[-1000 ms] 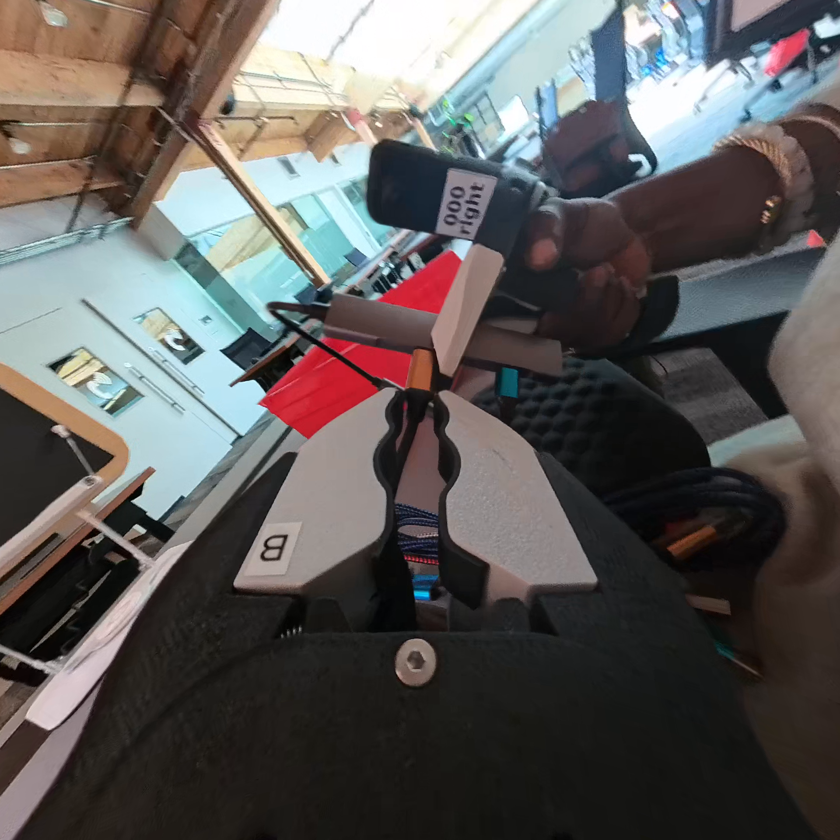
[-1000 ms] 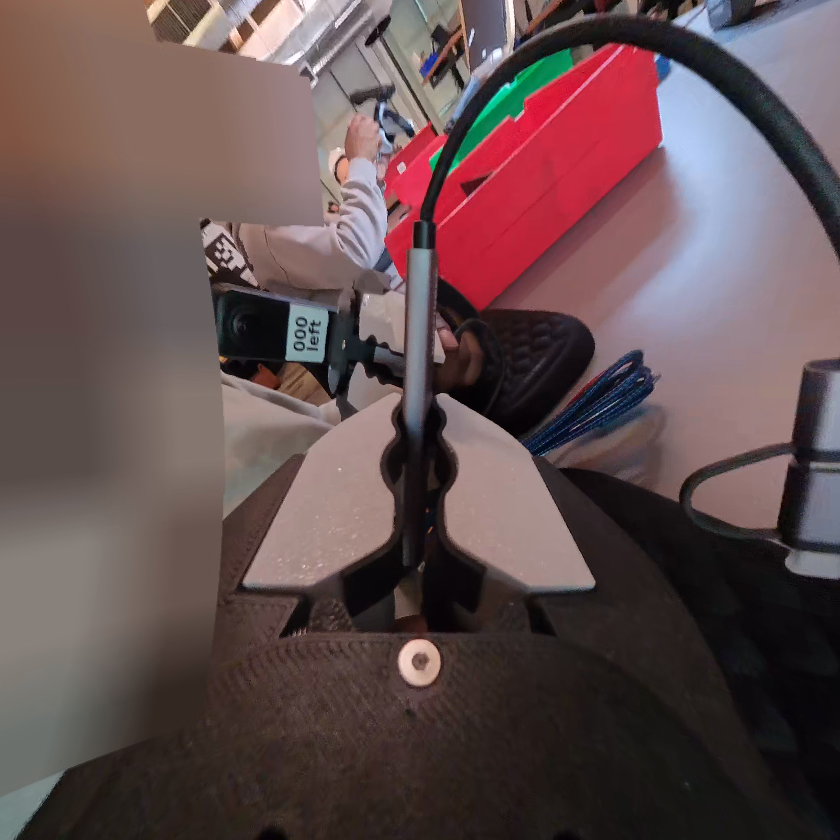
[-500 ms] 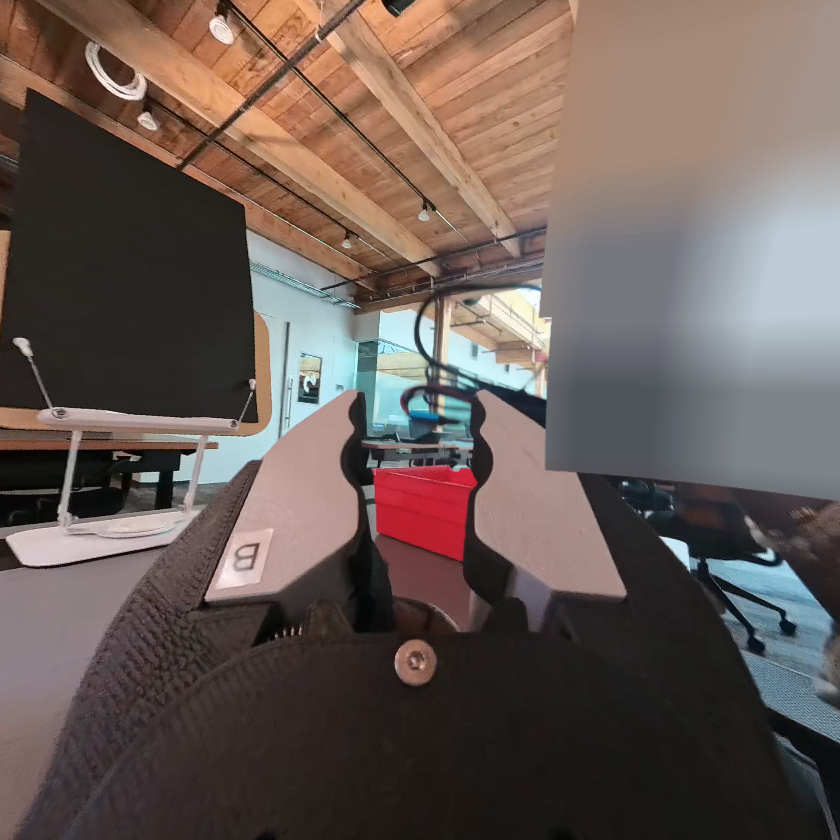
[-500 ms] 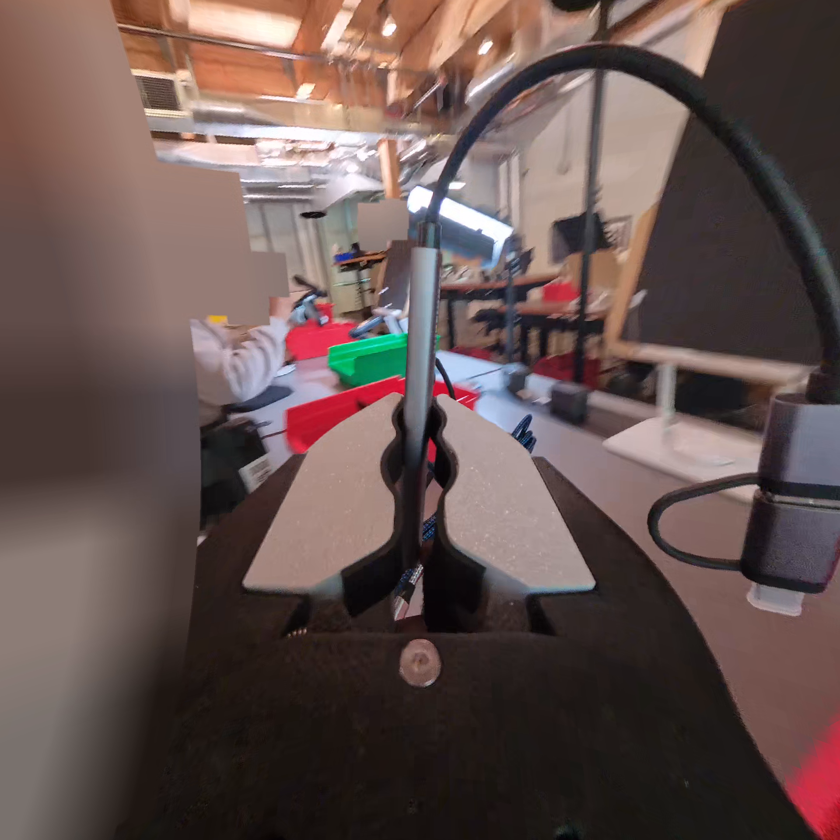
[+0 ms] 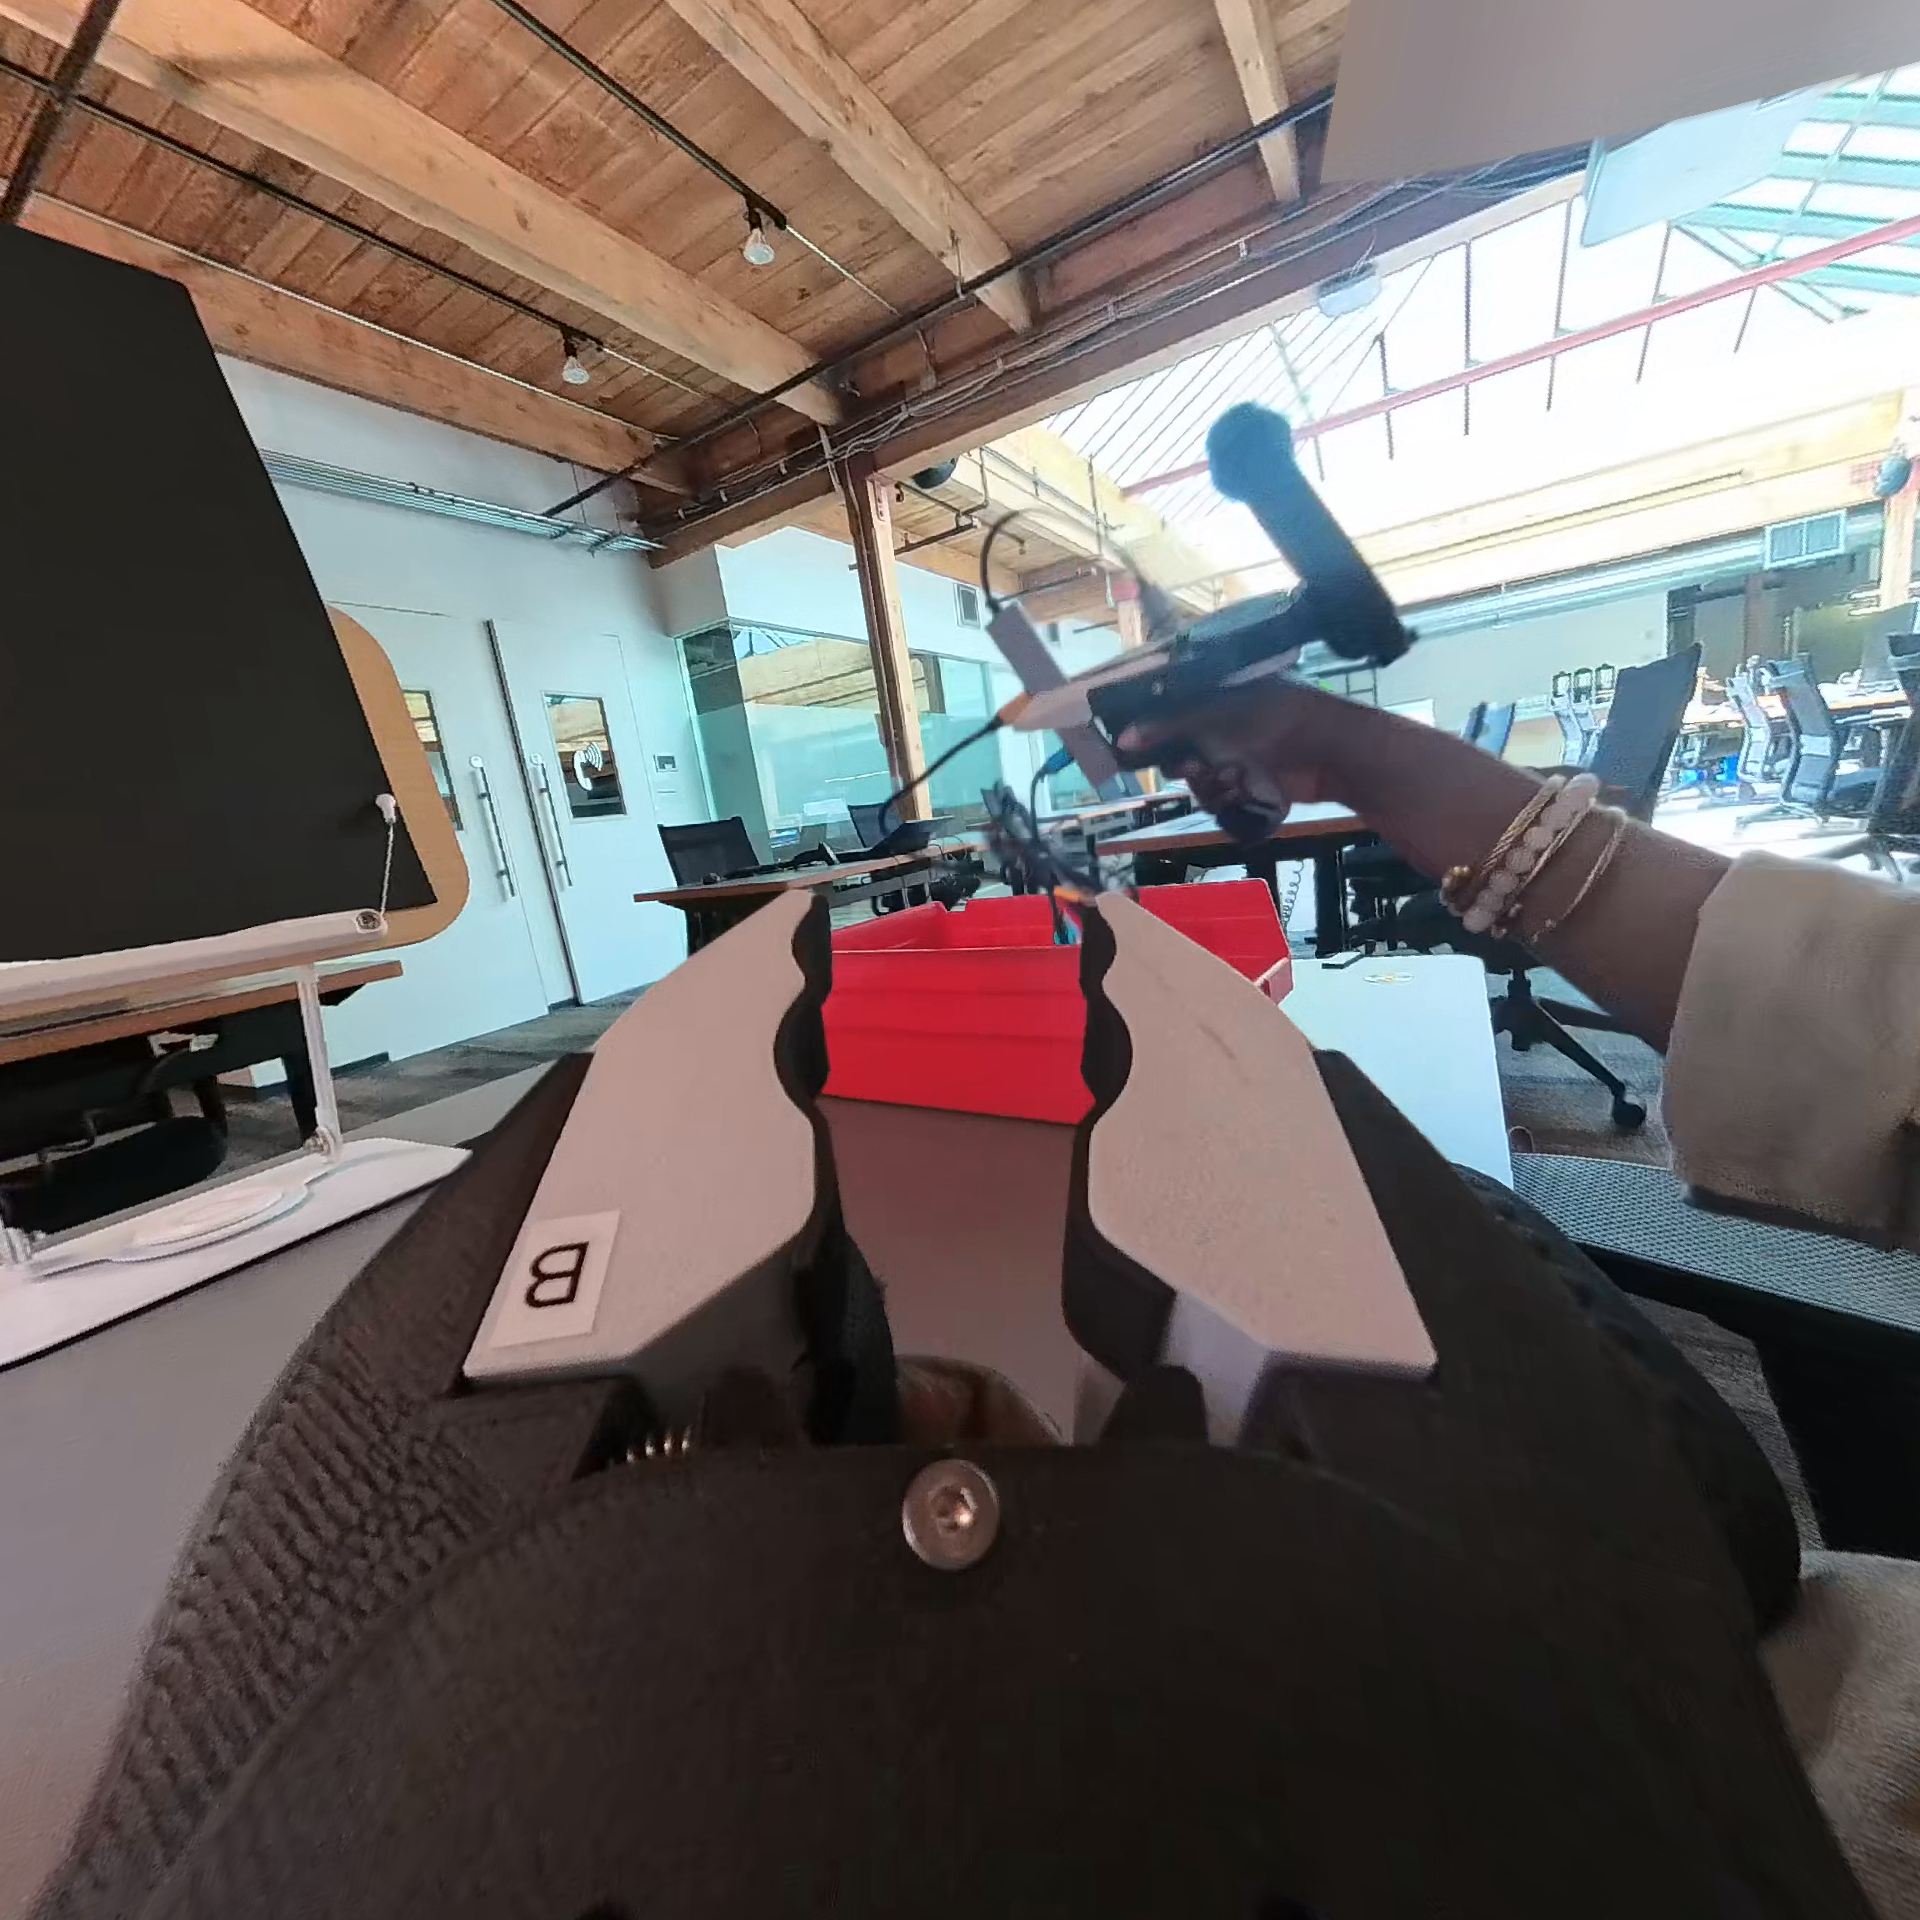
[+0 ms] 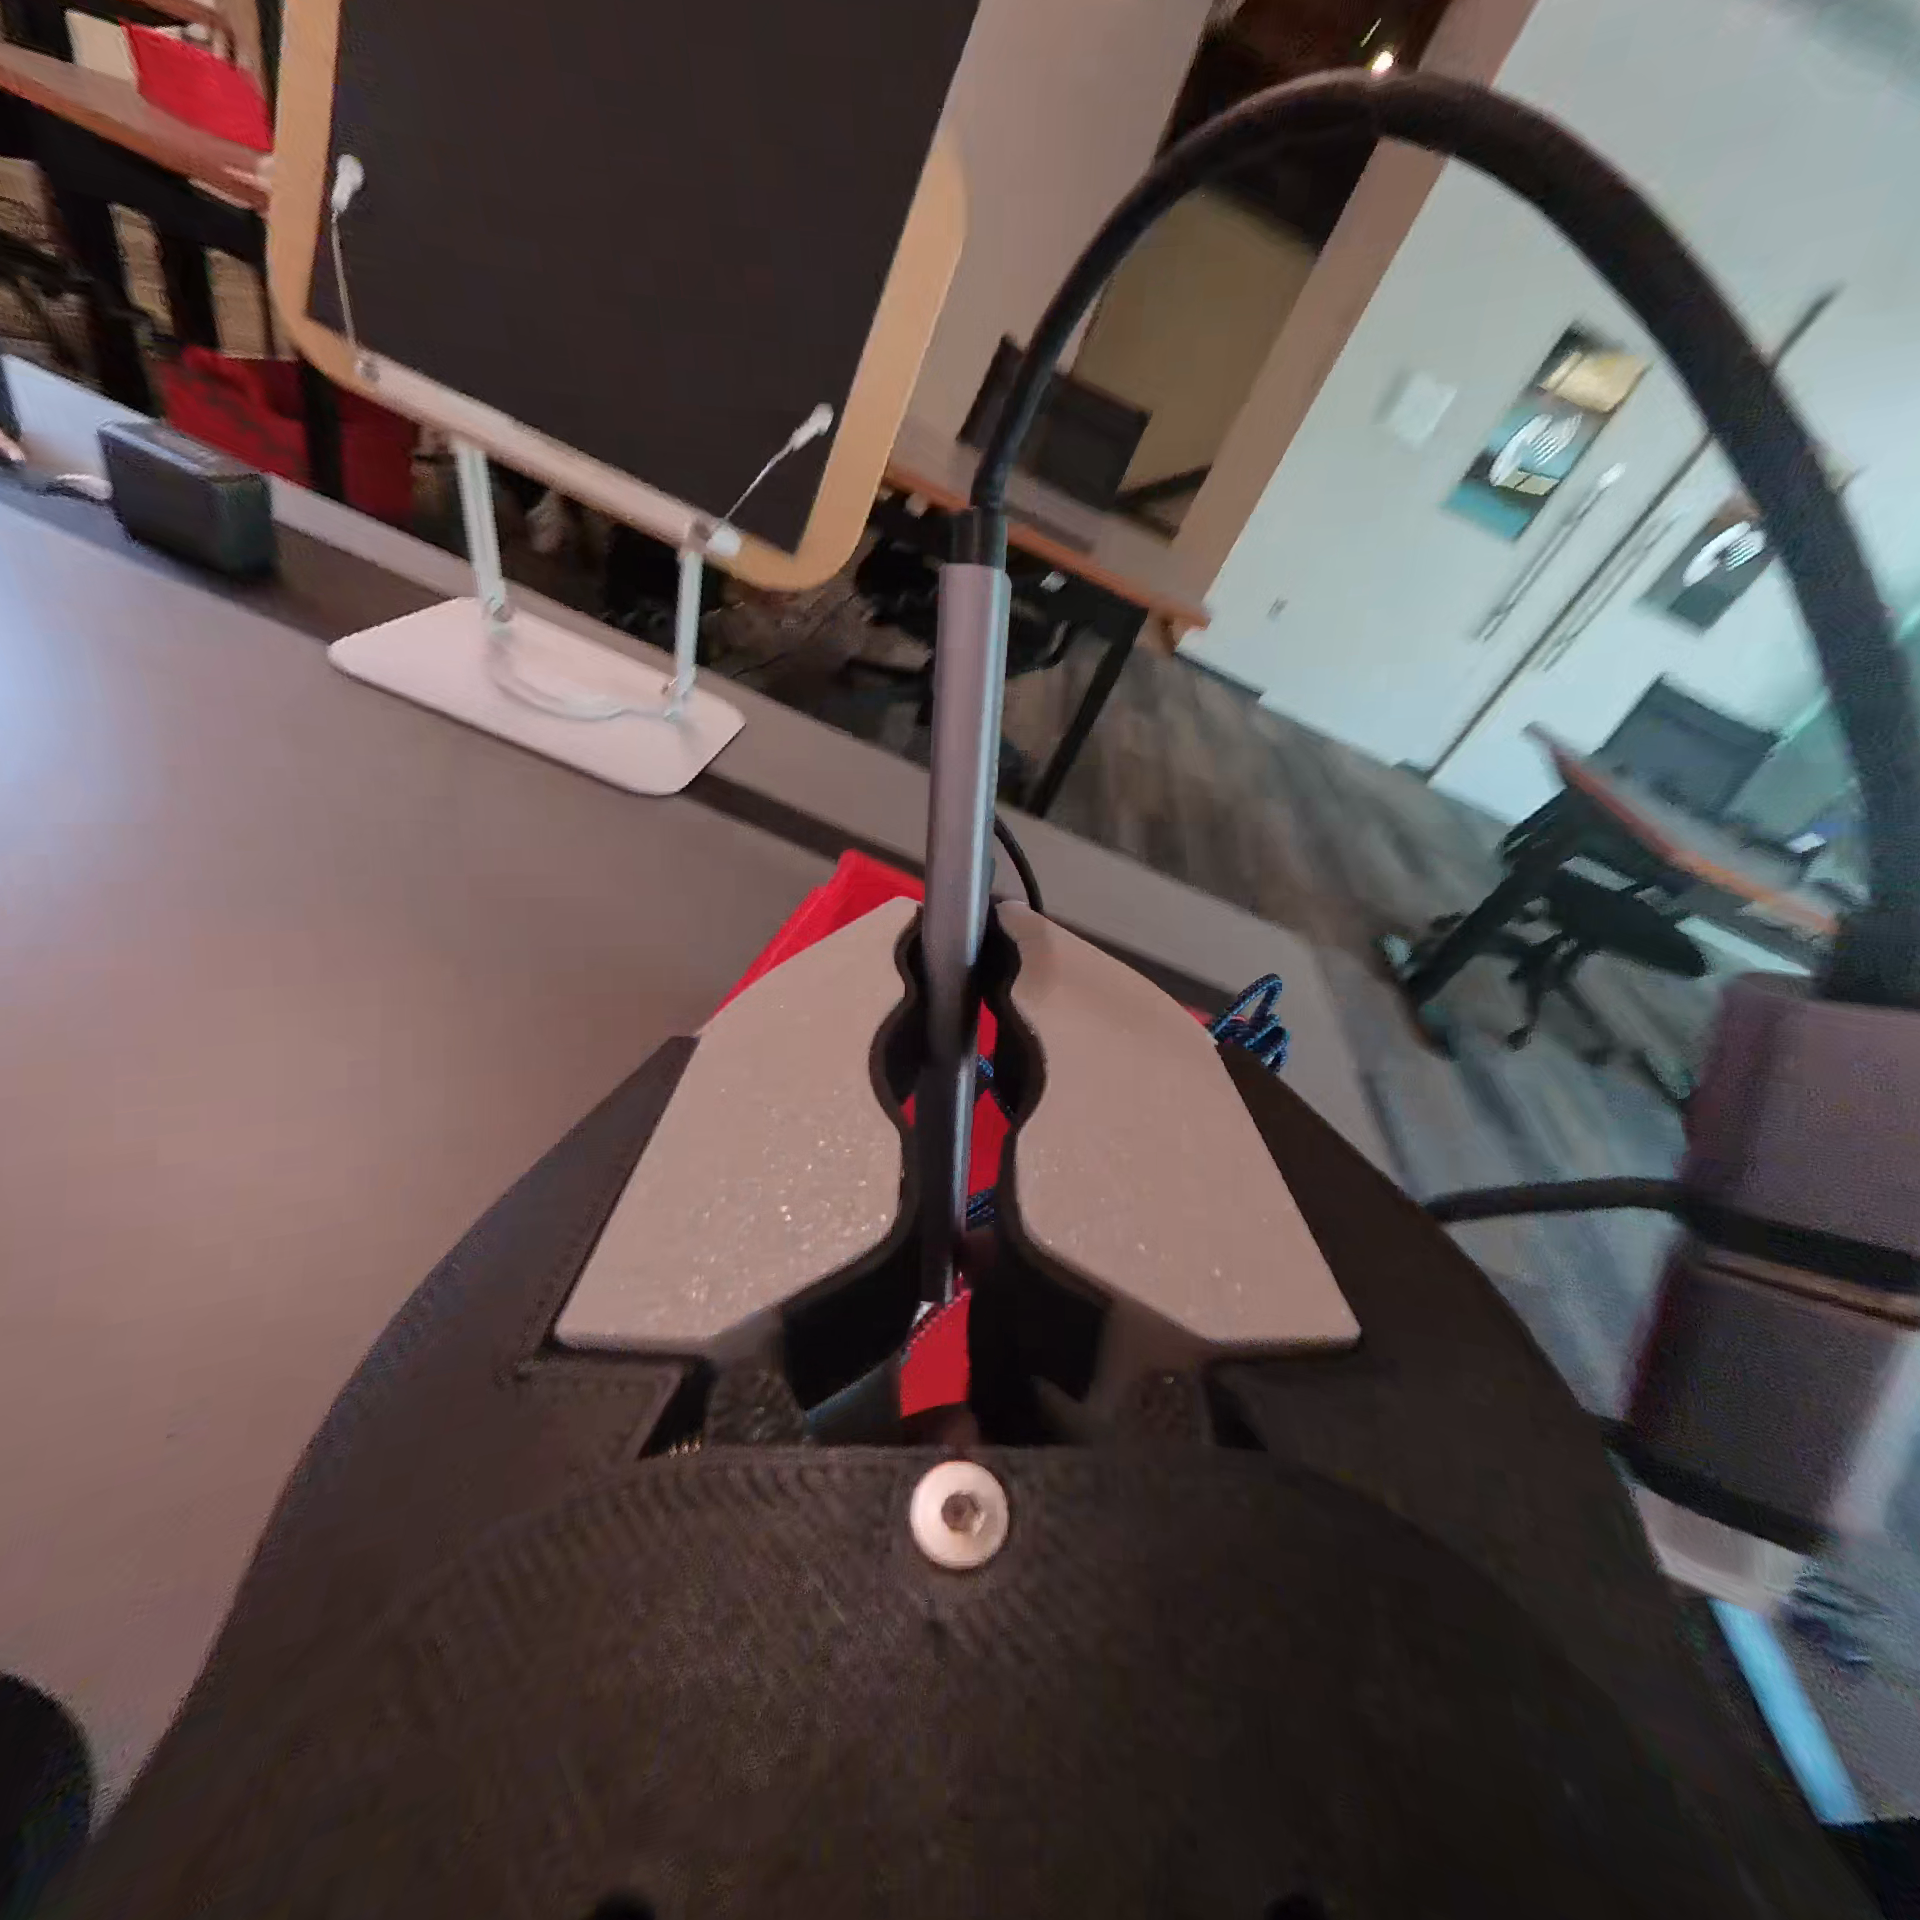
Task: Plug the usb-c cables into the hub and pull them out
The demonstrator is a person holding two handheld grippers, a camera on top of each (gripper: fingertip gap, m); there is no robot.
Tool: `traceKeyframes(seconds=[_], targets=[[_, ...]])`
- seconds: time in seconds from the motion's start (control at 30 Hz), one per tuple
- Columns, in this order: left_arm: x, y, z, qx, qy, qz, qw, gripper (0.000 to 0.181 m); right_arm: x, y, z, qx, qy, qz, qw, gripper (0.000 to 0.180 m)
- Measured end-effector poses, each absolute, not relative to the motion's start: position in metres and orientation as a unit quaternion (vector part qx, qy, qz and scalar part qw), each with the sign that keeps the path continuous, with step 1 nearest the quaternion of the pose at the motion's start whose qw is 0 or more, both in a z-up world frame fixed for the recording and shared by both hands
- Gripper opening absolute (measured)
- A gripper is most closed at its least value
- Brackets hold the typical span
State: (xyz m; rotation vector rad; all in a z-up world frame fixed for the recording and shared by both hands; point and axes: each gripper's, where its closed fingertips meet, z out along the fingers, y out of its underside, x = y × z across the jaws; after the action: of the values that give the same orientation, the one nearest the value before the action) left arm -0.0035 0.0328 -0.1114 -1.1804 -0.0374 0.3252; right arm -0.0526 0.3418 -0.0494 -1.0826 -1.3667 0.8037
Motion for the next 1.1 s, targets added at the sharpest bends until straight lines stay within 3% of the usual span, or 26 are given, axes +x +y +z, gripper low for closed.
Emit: traceKeyframes(seconds=[0.23,0.3,0.47,0.7,0.87,1.1], targets=[[-0.002,0.036,-0.114,-0.563,-0.012,0.143,0.814,0.046,-0.070,0.334,-0.124,-0.551,-0.560,0.519,0.337,0.009],[-0.001,0.037,-0.115,-0.564,-0.009,0.143,0.813,0.046,-0.069,0.344,-0.137,-0.591,-0.533,0.518,0.313,0.015],[0.001,0.037,-0.114,-0.562,-0.006,0.140,0.815,0.046,-0.055,0.381,-0.148,-0.658,-0.508,0.412,0.373,0.046],[0.003,0.037,-0.114,-0.562,-0.003,0.138,0.815,0.046,-0.031,0.369,-0.118,-0.607,-0.481,0.392,0.496,0.050],[0.003,0.040,-0.115,-0.569,0.001,0.144,0.810,0.046,-0.037,0.388,-0.140,-0.656,-0.483,0.335,0.473,0.053],[0.009,0.048,-0.119,-0.584,0.035,0.167,0.794,0.046,-0.015,0.330,-0.097,-0.545,-0.478,0.475,0.500,0.050]])
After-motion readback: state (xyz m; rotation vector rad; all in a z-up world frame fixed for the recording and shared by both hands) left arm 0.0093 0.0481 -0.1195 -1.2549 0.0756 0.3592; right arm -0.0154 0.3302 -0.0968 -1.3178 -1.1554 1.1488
